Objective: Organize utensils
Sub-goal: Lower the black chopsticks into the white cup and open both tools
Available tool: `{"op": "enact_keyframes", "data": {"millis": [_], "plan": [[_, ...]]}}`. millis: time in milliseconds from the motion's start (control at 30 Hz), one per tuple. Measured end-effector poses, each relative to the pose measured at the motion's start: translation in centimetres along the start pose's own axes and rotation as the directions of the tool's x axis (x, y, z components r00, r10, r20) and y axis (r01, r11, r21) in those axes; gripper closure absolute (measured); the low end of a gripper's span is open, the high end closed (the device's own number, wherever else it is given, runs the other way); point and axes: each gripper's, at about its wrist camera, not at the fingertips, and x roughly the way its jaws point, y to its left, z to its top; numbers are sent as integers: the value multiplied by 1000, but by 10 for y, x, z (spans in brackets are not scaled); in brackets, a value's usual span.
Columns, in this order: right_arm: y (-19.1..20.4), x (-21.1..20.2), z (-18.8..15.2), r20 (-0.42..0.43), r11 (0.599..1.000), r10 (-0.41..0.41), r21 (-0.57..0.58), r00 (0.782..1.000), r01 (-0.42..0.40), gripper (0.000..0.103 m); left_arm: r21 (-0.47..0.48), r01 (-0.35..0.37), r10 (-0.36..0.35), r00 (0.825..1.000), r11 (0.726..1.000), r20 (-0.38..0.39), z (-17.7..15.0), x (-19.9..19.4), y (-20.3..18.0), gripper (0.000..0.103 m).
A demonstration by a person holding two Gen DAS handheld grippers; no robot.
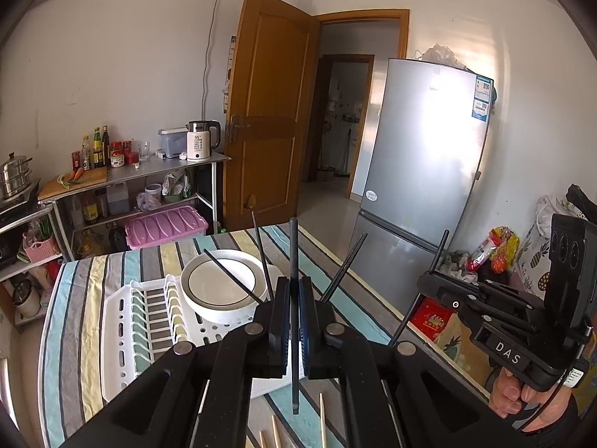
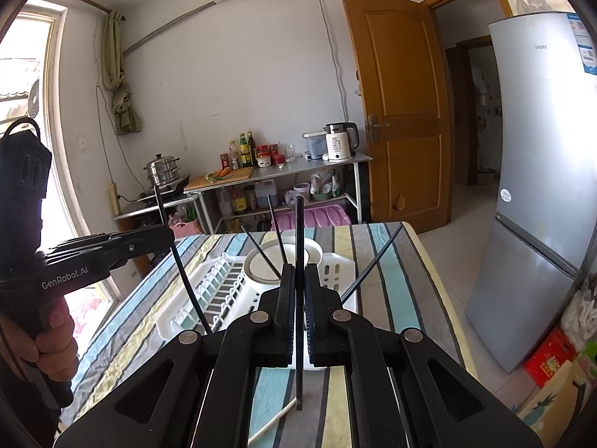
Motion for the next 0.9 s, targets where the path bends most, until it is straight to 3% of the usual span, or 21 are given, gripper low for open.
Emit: {"op": "enact_keyframes", "data": {"millis": [533,900], "plan": [[-14,41,44,44,1000,10,22,999,-11,98,-6,5,-5,1000,1000,27,56,51,10,99],[-29,70,53,39,999,3,44,999,-5,98,-26,17,-17,1000,1000,18,63,89,17,99]]}}
